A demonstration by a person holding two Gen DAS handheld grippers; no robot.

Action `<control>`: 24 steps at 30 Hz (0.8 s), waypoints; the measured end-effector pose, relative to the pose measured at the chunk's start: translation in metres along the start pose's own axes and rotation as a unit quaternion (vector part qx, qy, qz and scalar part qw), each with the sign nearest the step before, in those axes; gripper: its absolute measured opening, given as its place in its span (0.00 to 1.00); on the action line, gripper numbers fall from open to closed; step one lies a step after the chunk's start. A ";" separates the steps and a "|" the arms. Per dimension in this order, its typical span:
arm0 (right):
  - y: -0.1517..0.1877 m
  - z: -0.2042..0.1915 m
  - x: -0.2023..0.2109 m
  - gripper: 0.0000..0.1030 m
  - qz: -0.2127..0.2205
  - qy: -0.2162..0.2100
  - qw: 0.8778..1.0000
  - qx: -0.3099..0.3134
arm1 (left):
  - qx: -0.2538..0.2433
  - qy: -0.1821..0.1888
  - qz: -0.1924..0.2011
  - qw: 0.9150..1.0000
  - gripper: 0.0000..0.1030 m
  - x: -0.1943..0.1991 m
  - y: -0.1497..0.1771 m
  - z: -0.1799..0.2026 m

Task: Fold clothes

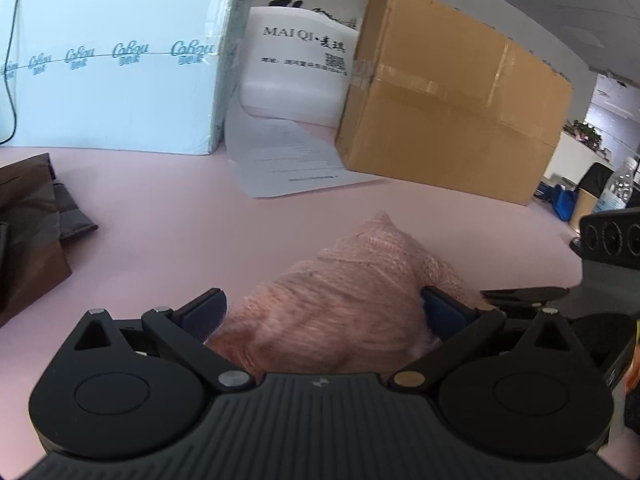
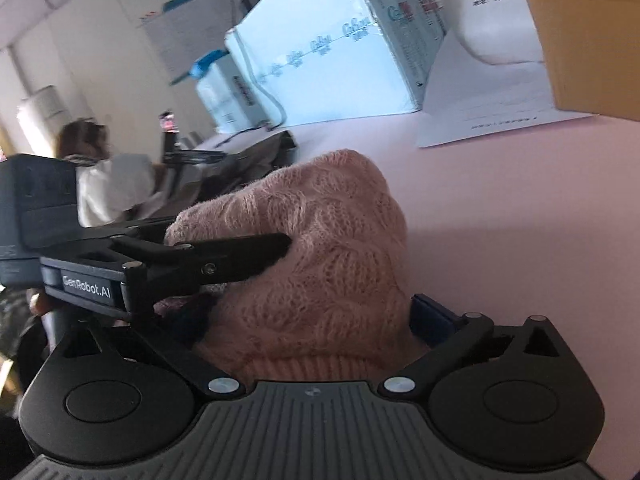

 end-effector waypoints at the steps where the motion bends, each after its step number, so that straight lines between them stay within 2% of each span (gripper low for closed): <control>1: 0.001 0.001 0.002 0.74 0.006 0.002 1.000 -0.019 | 0.003 -0.001 0.000 1.000 1.00 0.000 0.000 -0.001; 2: 0.002 0.002 0.005 0.67 0.010 0.004 1.000 -0.029 | 0.007 -0.004 0.000 1.000 1.00 -0.001 0.000 -0.003; 5: 0.005 0.005 0.010 0.56 0.021 0.001 0.999 -0.043 | 0.021 -0.003 0.002 1.000 1.00 -0.002 -0.001 -0.007; 11: 0.004 -0.003 0.013 0.45 0.040 0.021 0.999 -0.018 | 0.032 0.000 0.020 0.999 1.00 0.002 -0.004 -0.011; 19: 0.001 -0.012 0.021 0.41 0.063 0.065 0.996 0.017 | -0.005 0.003 0.067 0.998 1.00 0.011 -0.008 0.011; 24: -0.002 -0.003 0.054 0.41 0.081 0.095 0.991 0.036 | -0.036 0.007 0.094 0.995 1.00 0.017 -0.010 0.032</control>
Point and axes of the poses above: each gripper's, at about its wrist camera, not at the fingertips, and x roughly against the way its jaws point, z to its right, y to its underside, the point moved 7 cm from there along -x, roughly the way its jaws point, and after that the axes turned 7 degrees about z, right-handed, at the moved point
